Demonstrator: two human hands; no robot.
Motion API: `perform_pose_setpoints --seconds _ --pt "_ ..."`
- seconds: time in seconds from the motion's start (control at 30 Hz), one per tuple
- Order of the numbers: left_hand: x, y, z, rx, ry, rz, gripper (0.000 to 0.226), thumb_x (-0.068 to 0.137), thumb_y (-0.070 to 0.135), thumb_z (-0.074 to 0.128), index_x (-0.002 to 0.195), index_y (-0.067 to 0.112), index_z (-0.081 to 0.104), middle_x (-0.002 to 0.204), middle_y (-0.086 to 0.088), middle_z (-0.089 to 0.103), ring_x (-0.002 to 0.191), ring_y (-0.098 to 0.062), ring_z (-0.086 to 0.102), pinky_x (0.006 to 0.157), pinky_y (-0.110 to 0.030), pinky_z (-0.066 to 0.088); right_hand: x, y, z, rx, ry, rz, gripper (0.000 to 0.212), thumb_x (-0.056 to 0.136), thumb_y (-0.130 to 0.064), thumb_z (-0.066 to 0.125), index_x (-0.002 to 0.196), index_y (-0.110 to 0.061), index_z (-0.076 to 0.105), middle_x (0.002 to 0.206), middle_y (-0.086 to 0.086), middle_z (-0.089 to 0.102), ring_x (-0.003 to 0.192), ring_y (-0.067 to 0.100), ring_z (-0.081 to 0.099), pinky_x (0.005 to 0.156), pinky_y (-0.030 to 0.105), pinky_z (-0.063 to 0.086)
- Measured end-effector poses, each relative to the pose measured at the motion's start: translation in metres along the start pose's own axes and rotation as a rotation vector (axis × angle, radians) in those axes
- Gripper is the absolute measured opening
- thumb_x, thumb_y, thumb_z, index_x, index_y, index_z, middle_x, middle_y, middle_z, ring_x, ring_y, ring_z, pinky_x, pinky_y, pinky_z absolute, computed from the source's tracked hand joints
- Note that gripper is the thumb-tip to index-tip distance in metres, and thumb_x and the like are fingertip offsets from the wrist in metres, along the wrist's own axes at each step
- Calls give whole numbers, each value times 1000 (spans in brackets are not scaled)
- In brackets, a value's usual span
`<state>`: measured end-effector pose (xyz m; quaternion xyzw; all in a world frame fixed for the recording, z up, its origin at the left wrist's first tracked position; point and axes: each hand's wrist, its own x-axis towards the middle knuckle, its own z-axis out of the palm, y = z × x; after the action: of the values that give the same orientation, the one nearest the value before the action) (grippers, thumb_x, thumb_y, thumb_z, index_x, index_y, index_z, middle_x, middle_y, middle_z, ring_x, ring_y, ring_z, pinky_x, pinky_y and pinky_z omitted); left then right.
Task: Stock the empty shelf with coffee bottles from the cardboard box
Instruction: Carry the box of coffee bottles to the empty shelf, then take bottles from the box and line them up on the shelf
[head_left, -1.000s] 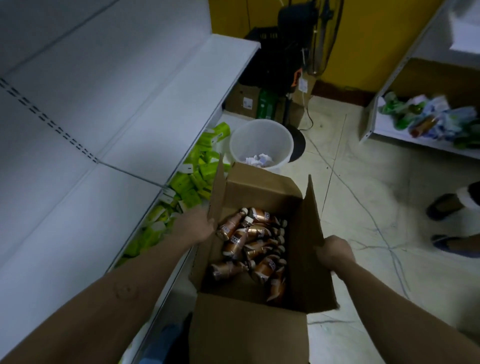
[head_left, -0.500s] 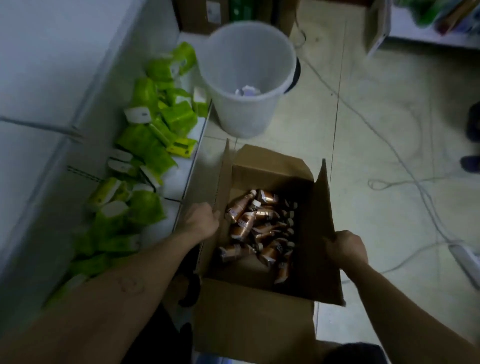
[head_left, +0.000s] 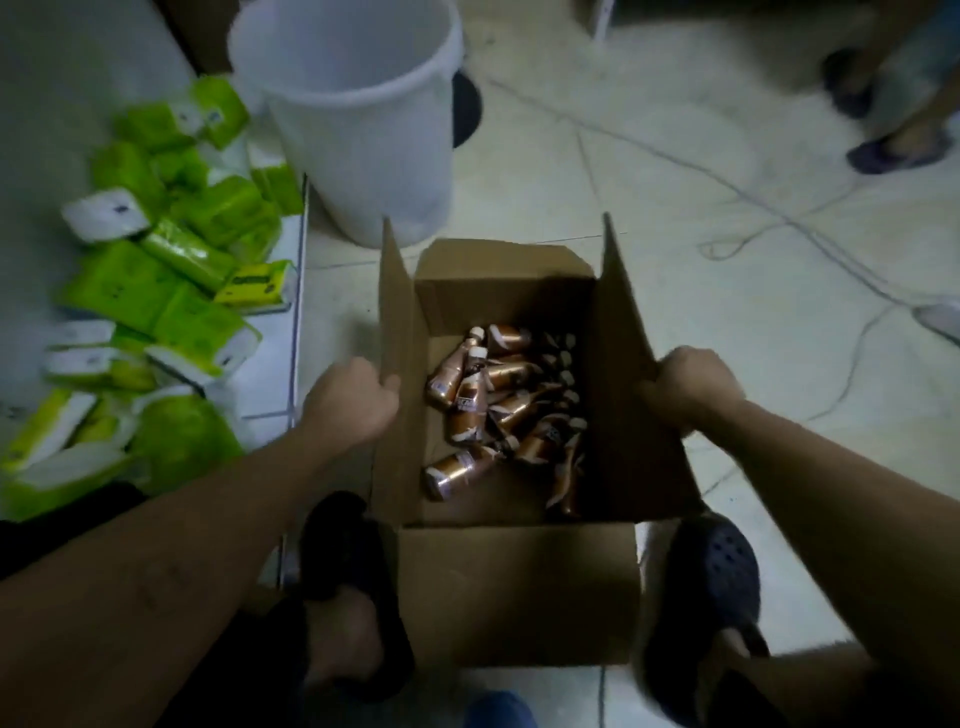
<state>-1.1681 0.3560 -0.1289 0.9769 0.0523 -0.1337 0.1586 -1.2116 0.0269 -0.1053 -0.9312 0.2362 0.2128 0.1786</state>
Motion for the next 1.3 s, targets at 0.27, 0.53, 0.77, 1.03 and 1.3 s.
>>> perform_pose_setpoints --seconds 0.27,0.53,0.77,1.03,1.3 --pt "-52 -21 -8 -33 -1 -62 46 94 36 48 97 -7 64 103 -30 64 95 -43 60 74 -38 46 -72 0 5 37 -1 74 19 87 -15 59 95 -1 69 85 13 69 63 28 70 59 35 61" --pt "-20 -43 -17 -27 -31 -176 48 93 39 49 113 -3 60 117 -25 61 107 -40 56 78 -38 44 -44 10 9 75 24 95 28 89 -30 64 97 -4 70 88 12 69 74 27 69 71 41 61" --pt "-1 -19 -7 165 262 -128 51 79 31 62 122 7 49 135 -23 41 125 -40 37 102 -54 27 -22 17 19 -334 193 240 51 91 -22 54 137 -7 38 114 16 56 108 32 55 82 41 49" --pt "14 34 72 88 -575 184 46 79 35 66 122 23 55 111 0 59 86 -15 60 79 -36 53 2 -24 106 -62 -102 81 35 88 -28 60 121 -17 52 109 6 58 93 20 57 78 34 50" --pt "15 18 196 251 -696 -17 70 78 29 67 139 14 36 141 -14 37 124 -34 40 101 -49 39 50 -28 220 280 -358 222 48 82 -43 64 122 -17 55 112 6 62 99 25 61 60 29 47"
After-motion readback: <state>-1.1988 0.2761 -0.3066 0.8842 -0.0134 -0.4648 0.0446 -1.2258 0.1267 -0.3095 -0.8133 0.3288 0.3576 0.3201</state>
